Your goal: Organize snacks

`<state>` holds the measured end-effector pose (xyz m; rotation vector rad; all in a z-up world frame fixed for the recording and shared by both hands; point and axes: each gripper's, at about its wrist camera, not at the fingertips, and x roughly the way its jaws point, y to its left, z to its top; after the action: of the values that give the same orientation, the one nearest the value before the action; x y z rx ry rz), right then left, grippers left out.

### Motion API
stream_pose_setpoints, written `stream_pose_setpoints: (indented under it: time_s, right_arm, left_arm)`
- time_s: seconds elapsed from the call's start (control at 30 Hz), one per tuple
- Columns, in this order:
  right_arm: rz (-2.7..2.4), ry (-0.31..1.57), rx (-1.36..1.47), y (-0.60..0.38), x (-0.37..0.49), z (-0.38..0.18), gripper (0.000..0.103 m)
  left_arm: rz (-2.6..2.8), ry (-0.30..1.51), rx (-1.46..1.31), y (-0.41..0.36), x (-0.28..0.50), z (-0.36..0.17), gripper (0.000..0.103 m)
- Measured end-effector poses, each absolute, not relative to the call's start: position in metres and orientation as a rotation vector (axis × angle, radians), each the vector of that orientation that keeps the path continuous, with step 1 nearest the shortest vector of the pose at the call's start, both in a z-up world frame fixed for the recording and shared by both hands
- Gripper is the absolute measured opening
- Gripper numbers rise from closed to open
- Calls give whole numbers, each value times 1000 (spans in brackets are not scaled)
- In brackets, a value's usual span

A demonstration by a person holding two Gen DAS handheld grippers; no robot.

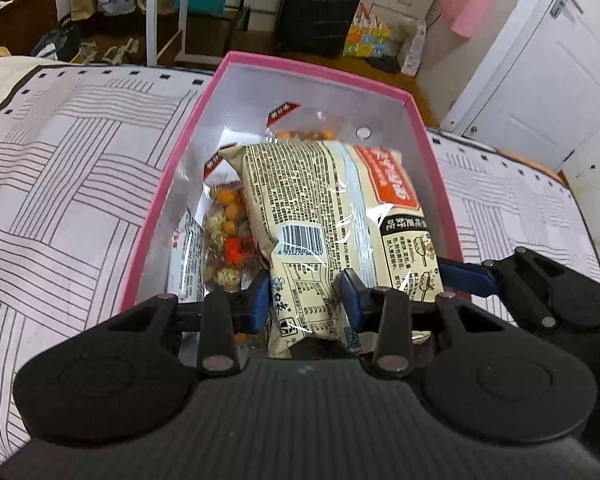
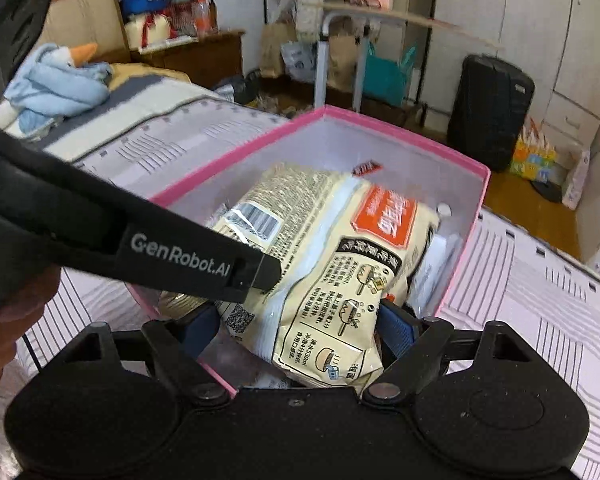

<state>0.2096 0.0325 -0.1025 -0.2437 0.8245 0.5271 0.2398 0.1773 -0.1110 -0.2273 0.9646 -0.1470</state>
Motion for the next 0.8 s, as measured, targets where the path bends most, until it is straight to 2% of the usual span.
stream_pose_setpoints:
  time_s: [0.23,0.8]
  right_arm:
    - [509,838,-191,22,195,-86,89]
    - [415,717,-201,-19,118,-23,91]
  left_arm:
    - [-94,948,-211,175,232,-107,40]
    - [-115,805,-145,160,152,-28,47]
